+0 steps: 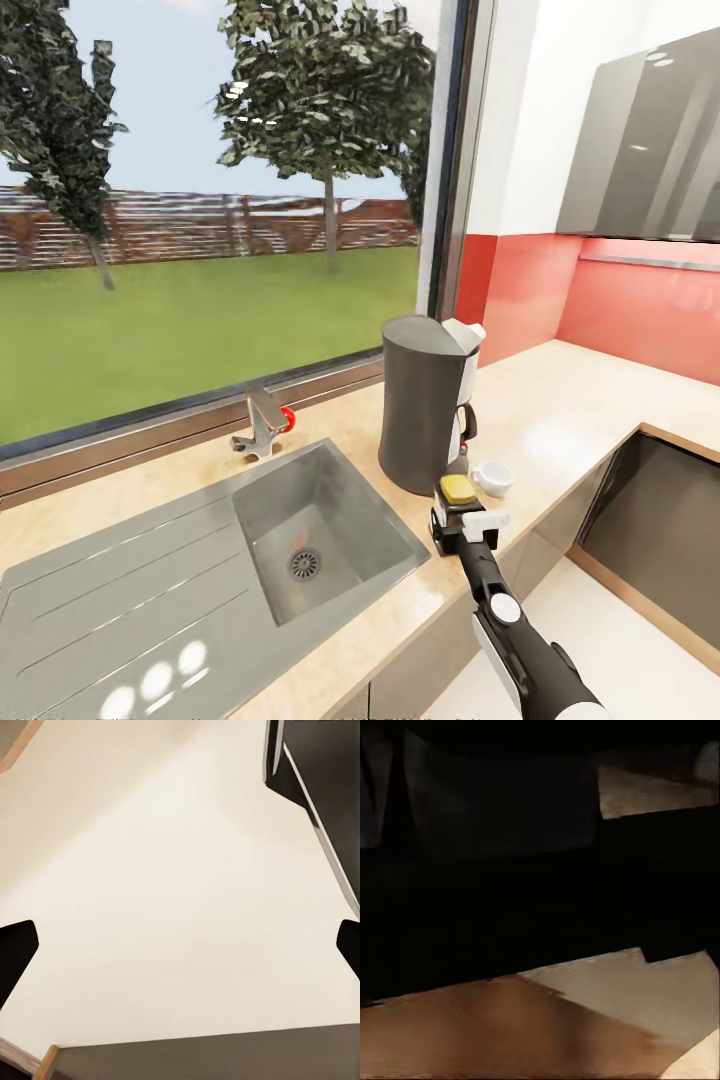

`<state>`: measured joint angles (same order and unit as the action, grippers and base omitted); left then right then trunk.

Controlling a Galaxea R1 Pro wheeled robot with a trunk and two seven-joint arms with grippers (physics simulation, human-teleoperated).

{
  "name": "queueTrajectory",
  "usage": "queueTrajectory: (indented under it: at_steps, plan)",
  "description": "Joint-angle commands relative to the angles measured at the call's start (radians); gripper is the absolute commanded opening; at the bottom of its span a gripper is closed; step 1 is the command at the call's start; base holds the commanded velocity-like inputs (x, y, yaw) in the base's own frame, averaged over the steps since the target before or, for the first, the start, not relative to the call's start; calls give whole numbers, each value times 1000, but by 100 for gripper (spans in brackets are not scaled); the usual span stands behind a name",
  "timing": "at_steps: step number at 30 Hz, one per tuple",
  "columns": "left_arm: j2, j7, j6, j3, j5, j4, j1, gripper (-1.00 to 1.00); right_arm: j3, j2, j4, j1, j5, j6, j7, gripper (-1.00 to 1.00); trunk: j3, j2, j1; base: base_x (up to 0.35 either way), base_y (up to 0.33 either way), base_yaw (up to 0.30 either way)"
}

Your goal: Set up a coffee station on the kitchen countertop: keep the coffee maker on the countertop, move the bottle of coffee from the kitchen shelf to the counter next to the coffee maker, place a paper coffee filter on top of the coffee maker, put the saucer next to the coffee maker with the coffee cup on the saucer, and place the electric kettle next to the coffee maker.

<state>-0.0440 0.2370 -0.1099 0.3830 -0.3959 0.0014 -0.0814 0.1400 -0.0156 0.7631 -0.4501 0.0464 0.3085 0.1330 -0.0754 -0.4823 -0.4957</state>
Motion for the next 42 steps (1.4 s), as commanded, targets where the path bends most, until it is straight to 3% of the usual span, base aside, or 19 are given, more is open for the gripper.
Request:
queueTrajectory:
  at_steps: [1, 31, 38, 42]
  plan:
    - [0, 3, -2, 8, -11, 0, 1, 100, 3, 1, 0, -1, 5, 1, 9, 100, -2, -2, 0, -111, 0, 0]
    - [1, 4, -1, 5, -7, -9, 2, 100, 3, -1, -18, -1, 6, 0, 9, 100, -2, -2, 0, -313, 0, 0]
    - [1, 1, 15, -1, -10, -18, 4, 100, 0, 0, -138, -1, 5, -1, 10, 100, -2, -2, 0, -35, 0, 0]
    - [2, -2, 68, -7, -13, -19, 5, 100, 2, -1, -356, -1, 4, -2, 10, 100, -2, -2, 0, -2, 0, 0]
